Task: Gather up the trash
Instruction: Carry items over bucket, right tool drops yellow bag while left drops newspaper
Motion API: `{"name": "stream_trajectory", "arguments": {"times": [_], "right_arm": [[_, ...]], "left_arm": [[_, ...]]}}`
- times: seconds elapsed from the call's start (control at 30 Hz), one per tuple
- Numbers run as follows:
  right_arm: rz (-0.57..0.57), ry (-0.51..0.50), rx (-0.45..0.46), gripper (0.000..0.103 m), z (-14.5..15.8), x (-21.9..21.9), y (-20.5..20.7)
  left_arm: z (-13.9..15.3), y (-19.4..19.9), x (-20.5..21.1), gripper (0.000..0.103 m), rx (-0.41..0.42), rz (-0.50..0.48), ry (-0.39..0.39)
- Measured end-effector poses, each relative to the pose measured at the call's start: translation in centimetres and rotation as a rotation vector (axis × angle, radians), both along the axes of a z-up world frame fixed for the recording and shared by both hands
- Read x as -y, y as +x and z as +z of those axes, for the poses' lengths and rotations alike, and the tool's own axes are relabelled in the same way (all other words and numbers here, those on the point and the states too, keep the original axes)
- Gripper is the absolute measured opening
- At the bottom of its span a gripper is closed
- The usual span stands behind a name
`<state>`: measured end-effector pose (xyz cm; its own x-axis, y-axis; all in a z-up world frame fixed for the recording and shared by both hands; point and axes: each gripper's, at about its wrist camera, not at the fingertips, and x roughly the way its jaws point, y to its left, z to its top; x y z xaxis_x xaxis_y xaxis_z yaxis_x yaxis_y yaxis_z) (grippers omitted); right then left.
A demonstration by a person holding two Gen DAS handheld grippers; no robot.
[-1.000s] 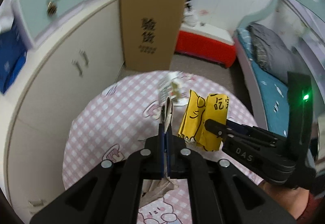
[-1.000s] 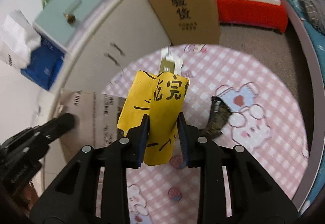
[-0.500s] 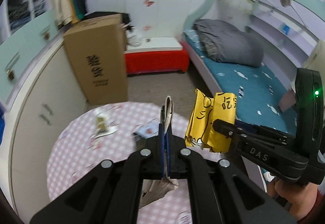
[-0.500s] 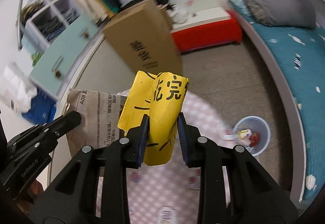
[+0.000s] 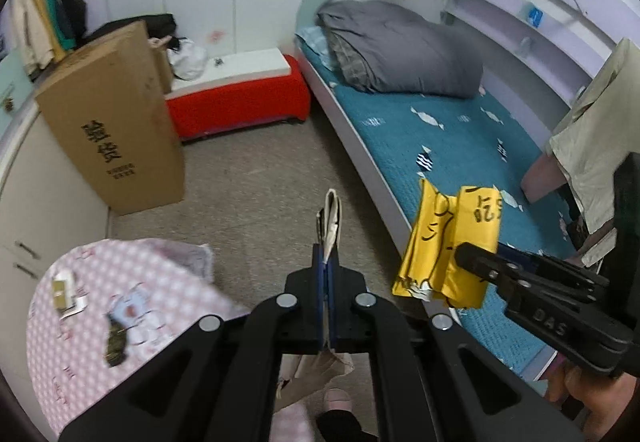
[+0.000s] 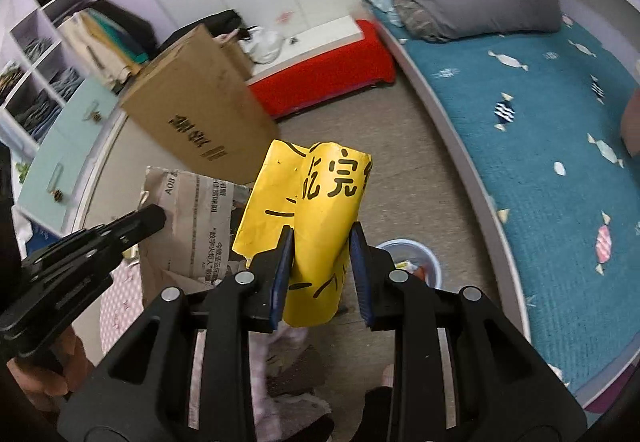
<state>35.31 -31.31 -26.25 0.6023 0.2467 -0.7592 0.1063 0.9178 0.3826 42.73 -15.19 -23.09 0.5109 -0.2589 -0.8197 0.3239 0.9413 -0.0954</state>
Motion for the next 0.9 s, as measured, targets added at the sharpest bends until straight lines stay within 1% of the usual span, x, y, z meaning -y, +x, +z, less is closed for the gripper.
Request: {"name": "stream_trajectory", "arguments": {"times": [0.1, 0.17, 0.2, 0.23, 0.3, 0.43, 0.63, 0.9], "right_arm": [[-0.027, 0.008, -0.008, 0.028, -0.4, 2.6, 0.6], [-0.037, 0.012, -0.013, 0.028, -0.6, 3.8, 1.0], [-0.041, 0.015, -0.018, 0.028, -0.8, 4.4, 1.2], [-0.043, 0.016, -0.021, 0.028, -0.9, 4.9, 1.4], [-0.045, 0.021, -0.028, 0.028, -1.2, 5.4, 1.6], [-0.038, 0.031, -0.036, 0.028, -1.7, 5.7, 2.2], [0.002, 0.033, -0.043, 0.028, -2.0, 4.8, 2.8], [0.041, 0.036, -0.046, 0.028, -2.1, 3.7, 3.0]], "left_arm": [[-1.1, 1.7, 2.8, 0.002, -0.035, -0.027, -0.004], [-1.9, 2.7, 4.3, 0.006, -0.075, -0.039, -0.011], [-2.2, 3.0, 4.7, 0.012, -0.089, -0.038, -0.020], [-2.6, 3.3, 5.0, 0.031, -0.106, -0.033, -0.023], [-3.1, 3.8, 5.7, 0.050, -0.117, -0.006, 0.003], [-3.4, 4.4, 6.4, 0.054, -0.121, 0.002, 0.038], [-2.7, 4.6, 5.9, 0.061, -0.104, 0.028, 0.052], [-2.0, 4.2, 4.4, 0.065, -0.092, 0.070, 0.064]]}}
